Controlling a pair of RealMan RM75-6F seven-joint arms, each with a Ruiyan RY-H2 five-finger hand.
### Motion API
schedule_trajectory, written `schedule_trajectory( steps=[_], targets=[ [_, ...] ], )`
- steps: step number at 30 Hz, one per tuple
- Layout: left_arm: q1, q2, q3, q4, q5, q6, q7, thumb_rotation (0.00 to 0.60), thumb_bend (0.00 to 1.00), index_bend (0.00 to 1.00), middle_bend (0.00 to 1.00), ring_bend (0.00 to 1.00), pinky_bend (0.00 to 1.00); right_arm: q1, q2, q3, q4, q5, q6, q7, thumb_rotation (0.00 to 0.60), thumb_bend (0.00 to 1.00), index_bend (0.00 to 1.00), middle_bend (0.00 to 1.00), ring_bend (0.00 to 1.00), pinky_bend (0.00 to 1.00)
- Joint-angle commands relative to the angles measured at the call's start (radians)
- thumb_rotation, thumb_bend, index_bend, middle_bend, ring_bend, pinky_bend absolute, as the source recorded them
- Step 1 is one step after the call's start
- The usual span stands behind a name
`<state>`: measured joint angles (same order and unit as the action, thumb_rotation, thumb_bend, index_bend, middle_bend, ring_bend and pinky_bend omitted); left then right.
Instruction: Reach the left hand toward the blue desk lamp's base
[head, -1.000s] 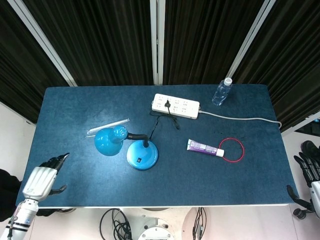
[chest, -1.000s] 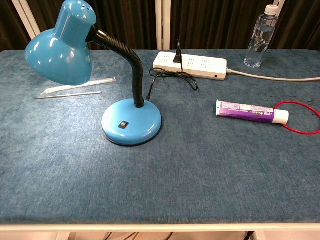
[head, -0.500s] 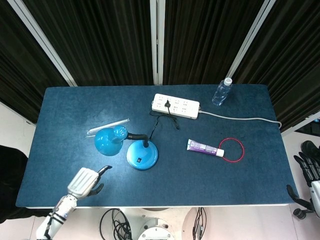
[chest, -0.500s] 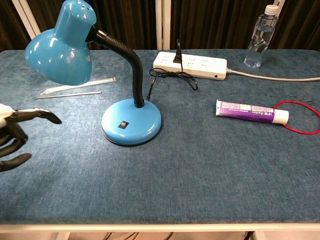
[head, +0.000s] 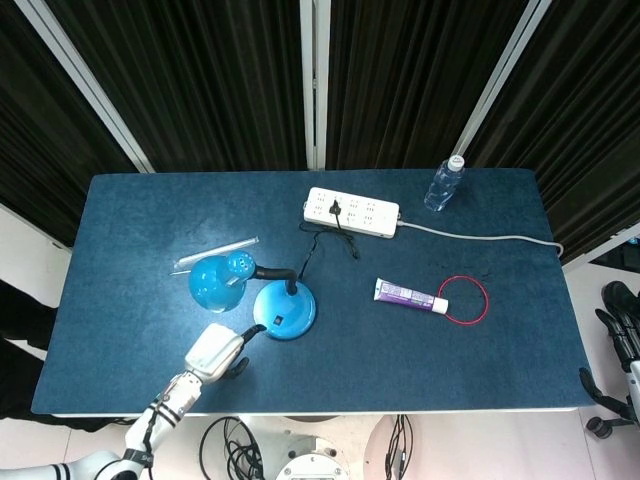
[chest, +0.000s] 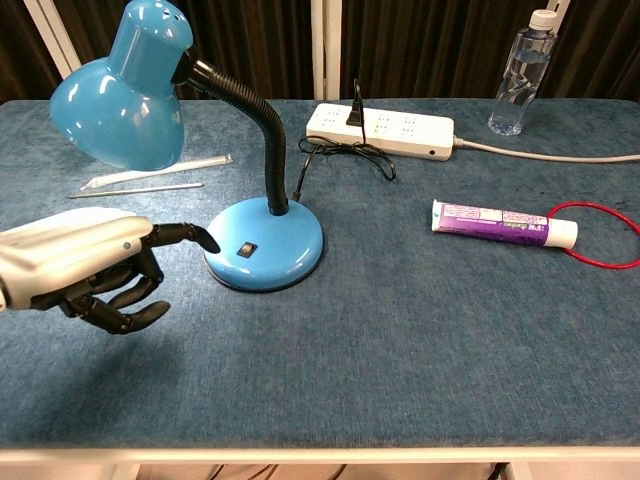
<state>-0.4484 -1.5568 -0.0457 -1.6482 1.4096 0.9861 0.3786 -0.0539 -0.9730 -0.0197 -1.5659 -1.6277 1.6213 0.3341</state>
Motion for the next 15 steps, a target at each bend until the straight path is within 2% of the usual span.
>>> schedule_trajectory(
  steps=[1, 15],
  targets=[
    [-0.017, -0.018, -0.016, 0.007, -0.027, -0.006, 0.020, 0.600, 0.44, 0.18, 0.82, 0.86, 0.90, 0.000, 0.003, 0.002, 0.001, 0.004, -0.001, 0.007, 0.600, 0.33, 0.00, 0.00, 0.00, 0.00],
    [-0.069, -0.050, -0.024, 0.039, -0.090, -0.027, 0.042, 0.600, 0.44, 0.18, 0.82, 0.86, 0.91, 0.006, 0.005, 0.008, 0.009, 0.014, -0.012, 0.024, 0.600, 0.33, 0.00, 0.00, 0.00, 0.00]
  ],
)
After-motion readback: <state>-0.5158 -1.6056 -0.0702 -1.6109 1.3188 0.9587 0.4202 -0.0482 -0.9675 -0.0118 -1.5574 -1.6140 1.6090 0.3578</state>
